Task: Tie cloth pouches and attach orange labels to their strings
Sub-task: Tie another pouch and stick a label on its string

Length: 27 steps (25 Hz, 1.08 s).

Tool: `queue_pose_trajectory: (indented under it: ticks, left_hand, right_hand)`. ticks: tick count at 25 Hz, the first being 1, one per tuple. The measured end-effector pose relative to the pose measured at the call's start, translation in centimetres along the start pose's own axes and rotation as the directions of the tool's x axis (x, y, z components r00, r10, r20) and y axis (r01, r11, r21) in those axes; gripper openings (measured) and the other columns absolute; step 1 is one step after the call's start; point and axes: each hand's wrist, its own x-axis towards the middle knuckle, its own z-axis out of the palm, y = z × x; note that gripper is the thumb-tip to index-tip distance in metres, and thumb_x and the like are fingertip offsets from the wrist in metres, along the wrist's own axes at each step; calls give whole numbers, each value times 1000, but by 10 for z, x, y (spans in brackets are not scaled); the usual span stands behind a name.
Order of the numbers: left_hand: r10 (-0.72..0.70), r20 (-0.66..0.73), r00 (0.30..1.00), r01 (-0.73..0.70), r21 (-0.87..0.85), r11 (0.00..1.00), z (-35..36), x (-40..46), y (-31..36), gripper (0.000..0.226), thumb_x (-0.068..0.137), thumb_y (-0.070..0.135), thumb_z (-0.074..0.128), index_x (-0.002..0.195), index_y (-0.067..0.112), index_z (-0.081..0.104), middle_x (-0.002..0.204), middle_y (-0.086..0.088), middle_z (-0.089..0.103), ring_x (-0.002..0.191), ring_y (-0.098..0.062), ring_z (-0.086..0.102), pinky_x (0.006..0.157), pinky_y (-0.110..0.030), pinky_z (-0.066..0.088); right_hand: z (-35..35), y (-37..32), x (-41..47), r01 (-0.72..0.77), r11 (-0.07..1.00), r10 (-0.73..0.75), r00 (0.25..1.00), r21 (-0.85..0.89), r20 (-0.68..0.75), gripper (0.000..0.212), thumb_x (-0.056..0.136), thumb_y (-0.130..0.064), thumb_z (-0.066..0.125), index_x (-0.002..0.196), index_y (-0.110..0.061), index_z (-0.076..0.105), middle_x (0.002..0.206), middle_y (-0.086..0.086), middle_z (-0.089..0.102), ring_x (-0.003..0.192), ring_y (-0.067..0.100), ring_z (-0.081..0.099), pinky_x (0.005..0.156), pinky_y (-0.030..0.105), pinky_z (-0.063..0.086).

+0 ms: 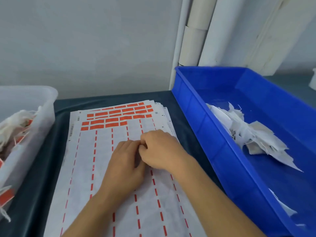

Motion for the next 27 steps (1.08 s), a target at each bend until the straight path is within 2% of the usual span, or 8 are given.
queue_pose_trajectory:
  ticks: [2,4,8,12,14,18,21,27]
  left_hand:
    - [-20,12,1000,20,45,999,0,-1,1,28,102,35,60,130,37,61,124,23,62,111,1,53,96,-18,40]
    - [-21,57,998,13,140,990,2,-2,1,37,102,42,60,138,37,57,133,22,57,119,1,48,104,-21,38]
    - [-41,82,996,26,175,984,-1,-1,1,39,102,46,57,140,37,56,140,21,54,128,-2,45,112,-27,37]
    - [-52,80,995,37,178,983,-1,0,5,39,102,45,57,140,36,56,141,20,54,130,-4,45,114,-29,37]
    - [-58,78,995,43,177,983,-1,0,6,39,102,45,57,140,36,57,142,19,54,130,-5,45,115,-30,38]
    - [-57,78,995,42,180,983,-2,-1,7,37,102,43,58,139,35,58,140,19,55,128,-4,46,114,-31,39]
    - [-62,85,994,46,176,983,-2,-1,8,38,102,42,59,139,34,58,141,18,55,128,-5,46,114,-32,40]
    - [-89,67,994,78,152,985,-7,0,16,35,103,38,60,138,37,58,141,18,58,127,-7,53,115,-34,45]
  right_hand:
    - [-21,5,4,-35,999,35,999,-1,-30,18,99,-30,50,88,-23,62,84,-3,64,75,16,62,64,33,51]
    - [-53,17,4,-103,995,99,977,-11,-189,17,101,-29,53,89,-22,62,83,-5,63,72,13,60,59,29,48]
    - [-111,56,-9,-328,930,202,832,-165,-516,7,98,-22,63,101,-16,62,98,4,60,90,24,48,63,31,35]
    - [-121,86,-27,-589,791,465,754,-165,-465,34,92,-7,64,72,-11,38,75,5,41,76,25,43,52,32,27]
    - [-117,87,-28,-630,766,527,729,-127,-436,35,89,-1,63,70,-13,36,71,4,40,65,23,40,58,36,34]
    - [-115,83,-26,-646,755,524,696,-110,-491,39,88,-3,67,70,-15,35,69,2,38,58,19,32,66,37,34]
    - [-118,84,-25,-663,744,504,639,-83,-580,25,90,-4,66,82,-10,43,68,2,36,56,18,28,64,38,31]
    - [-131,68,-32,-535,844,312,542,-34,-781,21,93,-1,60,111,-10,52,83,5,50,77,28,49,61,39,33]
